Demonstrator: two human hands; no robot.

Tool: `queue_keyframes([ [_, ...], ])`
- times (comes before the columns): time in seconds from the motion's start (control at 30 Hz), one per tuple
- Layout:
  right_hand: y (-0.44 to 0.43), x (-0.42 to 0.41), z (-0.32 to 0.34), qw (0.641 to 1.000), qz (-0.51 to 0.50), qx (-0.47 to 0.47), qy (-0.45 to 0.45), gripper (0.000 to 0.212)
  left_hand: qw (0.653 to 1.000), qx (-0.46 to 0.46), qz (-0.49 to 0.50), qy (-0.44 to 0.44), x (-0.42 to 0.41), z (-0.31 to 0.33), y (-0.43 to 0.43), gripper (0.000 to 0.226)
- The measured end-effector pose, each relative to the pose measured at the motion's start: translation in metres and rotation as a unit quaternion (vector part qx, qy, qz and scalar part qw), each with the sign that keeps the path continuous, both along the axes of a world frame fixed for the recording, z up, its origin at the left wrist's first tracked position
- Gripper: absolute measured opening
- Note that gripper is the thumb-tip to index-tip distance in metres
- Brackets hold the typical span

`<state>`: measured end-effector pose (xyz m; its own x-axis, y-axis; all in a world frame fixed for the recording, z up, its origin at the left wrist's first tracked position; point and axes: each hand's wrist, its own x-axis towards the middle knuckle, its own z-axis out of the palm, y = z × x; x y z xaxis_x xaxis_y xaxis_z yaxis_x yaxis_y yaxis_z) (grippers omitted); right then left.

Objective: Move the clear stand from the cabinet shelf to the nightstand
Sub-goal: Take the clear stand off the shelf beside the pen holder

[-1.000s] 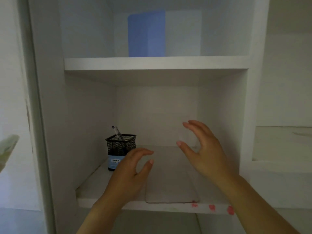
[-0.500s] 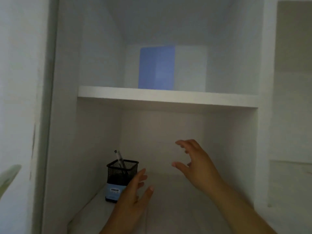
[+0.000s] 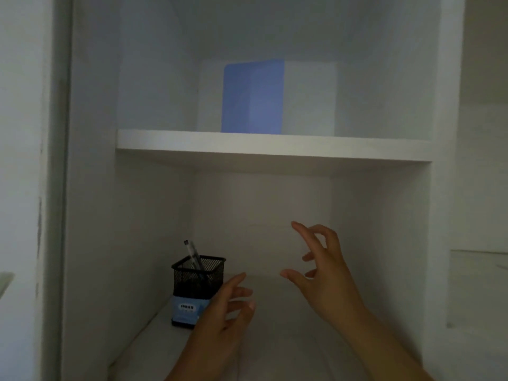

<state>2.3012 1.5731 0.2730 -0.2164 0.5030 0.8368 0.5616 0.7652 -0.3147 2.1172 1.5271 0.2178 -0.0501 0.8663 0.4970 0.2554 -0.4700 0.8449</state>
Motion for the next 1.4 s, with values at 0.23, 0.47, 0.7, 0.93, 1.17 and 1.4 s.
queue_keyframes([
  [0.23, -0.004, -0.005, -0.005, 0.999, -0.006, -0.015, 0.031, 0.087, 1.000, -0.002, -0.008, -0.009, -0.001, 0.001, -0.002, 0.038],
  [0.47, -0.033, 0.004, -0.004, 0.997, 0.053, -0.023, 0.041, 0.081, 0.999, 0.014, 0.048, -0.009, 0.008, -0.002, -0.039, 0.037],
  [0.7, -0.065, 0.030, -0.004, 0.983, 0.174, -0.020, 0.055, 0.081, 0.990, 0.047, 0.133, -0.013, 0.046, -0.013, -0.106, 0.039],
  [0.93, -0.115, 0.039, -0.013, 0.949, 0.316, -0.002, 0.022, 0.082, 0.965, 0.081, 0.249, -0.033, 0.089, -0.042, -0.195, 0.038],
  [1.17, -0.181, 0.009, -0.082, 0.873, 0.475, -0.111, 0.010, 0.083, 0.921, 0.038, 0.386, -0.033, 0.105, -0.098, -0.307, 0.047],
  [1.4, -0.281, -0.017, -0.158, 0.784, 0.589, -0.191, -0.032, 0.074, 0.860, -0.041, 0.501, -0.090, 0.125, -0.162, -0.430, 0.044],
])
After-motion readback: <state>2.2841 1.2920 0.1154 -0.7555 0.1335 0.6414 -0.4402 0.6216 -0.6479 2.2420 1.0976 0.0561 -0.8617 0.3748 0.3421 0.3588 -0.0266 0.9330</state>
